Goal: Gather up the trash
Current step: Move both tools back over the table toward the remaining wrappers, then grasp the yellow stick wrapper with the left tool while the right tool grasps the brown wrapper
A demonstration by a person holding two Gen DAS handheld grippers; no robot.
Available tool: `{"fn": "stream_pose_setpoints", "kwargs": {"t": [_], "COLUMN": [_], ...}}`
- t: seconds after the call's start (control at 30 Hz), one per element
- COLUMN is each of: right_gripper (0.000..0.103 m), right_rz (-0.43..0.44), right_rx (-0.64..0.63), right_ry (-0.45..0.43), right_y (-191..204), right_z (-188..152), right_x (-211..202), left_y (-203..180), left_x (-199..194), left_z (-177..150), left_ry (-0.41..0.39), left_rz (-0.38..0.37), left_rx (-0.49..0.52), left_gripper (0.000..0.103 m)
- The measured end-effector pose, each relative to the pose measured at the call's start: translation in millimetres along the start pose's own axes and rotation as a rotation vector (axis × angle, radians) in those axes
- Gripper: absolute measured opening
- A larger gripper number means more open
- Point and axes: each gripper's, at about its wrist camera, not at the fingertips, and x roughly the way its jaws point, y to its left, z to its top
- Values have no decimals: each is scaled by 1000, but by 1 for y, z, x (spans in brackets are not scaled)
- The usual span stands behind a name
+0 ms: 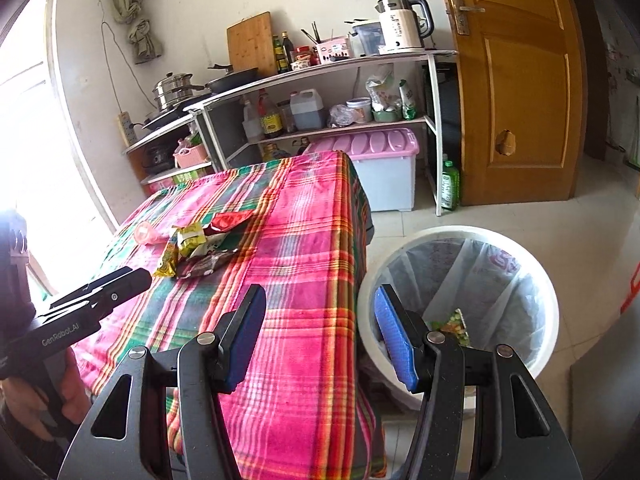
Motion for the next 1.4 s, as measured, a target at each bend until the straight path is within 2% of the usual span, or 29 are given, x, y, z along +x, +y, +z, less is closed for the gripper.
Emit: {"fn": "stream_pose_setpoints", "kwargs": {"t": [0.33,0.6,1.07,1.13,1.23,1.3,1.4], "right_gripper": [58,56,56,56,56,56,56], "right_rz": [65,80,82,80,77,76,81], "right_rx": [-43,-73,-74,-75,-74,-76,-81], "right_ry": [34,46,81,85,93,99,110], "right_y": [38,60,67,68,69,71,78], "right_z": [6,13,20,21,22,23,24], "right_x": [24,44,74,78,84,88,94], "left_y": [48,78,94,93,96,98,100], "left_x": [-2,18,77,83,90,88,83], "left_z": [6,18,22,22,21,20,19], "left_ry": [-18,-7,114,134,173,166,156], "left_rz": [82,118,148,149,148,141,140], "left_rx": [-91,-139,-186,-188,-203,-215,-220], "left_gripper": [56,51,38,36,23,16,13]}}
